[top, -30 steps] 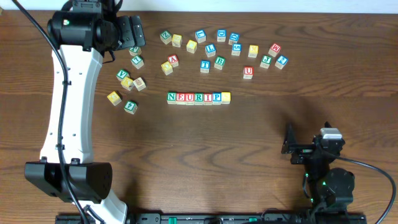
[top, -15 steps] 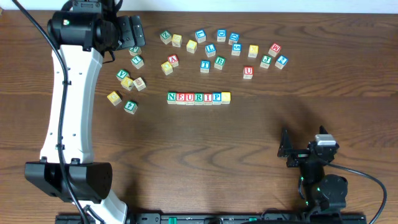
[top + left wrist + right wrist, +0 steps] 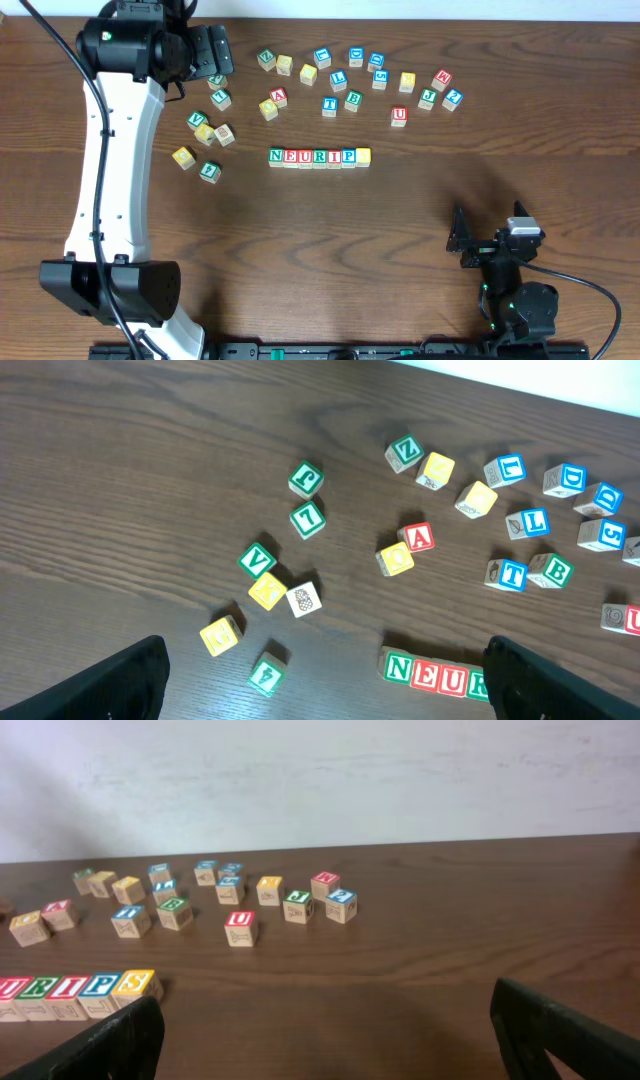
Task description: Spell out NEURIPS
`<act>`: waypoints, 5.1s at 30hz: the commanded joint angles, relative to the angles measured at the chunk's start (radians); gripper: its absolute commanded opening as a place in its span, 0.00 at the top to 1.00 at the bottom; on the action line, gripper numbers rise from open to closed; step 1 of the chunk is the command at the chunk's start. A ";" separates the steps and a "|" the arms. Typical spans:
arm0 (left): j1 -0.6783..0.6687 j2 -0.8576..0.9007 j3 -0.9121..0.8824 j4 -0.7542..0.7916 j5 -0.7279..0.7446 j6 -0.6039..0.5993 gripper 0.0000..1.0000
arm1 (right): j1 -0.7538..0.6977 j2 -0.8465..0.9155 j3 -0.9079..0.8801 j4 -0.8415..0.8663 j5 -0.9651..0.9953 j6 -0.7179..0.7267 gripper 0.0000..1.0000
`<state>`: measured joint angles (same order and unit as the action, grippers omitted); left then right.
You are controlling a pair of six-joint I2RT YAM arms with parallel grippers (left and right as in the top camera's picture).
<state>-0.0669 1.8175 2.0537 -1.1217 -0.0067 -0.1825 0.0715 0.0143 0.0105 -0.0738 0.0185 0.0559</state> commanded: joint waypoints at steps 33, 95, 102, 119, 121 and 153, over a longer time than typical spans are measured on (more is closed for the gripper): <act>0.005 0.005 0.011 -0.003 -0.013 0.006 0.01 | 0.009 -0.009 -0.005 0.002 -0.002 0.002 0.01; 0.038 -1.200 -1.493 0.995 -0.055 0.101 0.01 | 0.009 -0.009 -0.005 0.002 -0.002 0.002 0.01; 0.038 -1.418 -1.768 1.176 -0.055 0.142 0.01 | 0.009 -0.009 -0.005 0.002 -0.002 0.002 0.01; 0.038 -1.783 -2.050 1.197 -0.058 0.279 0.01 | 0.009 -0.009 -0.005 0.002 -0.002 0.002 0.01; 0.038 -1.804 -2.050 1.181 -0.058 0.285 0.01 | 0.009 -0.009 -0.005 0.002 -0.002 0.002 0.01; 0.035 -1.817 -2.050 1.053 -0.054 0.283 0.01 | 0.009 -0.009 -0.005 0.002 -0.002 0.002 0.01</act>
<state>-0.0338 0.0101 0.0193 -0.0223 -0.0509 0.0868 0.0715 0.0120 0.0097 -0.0715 0.0185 0.0559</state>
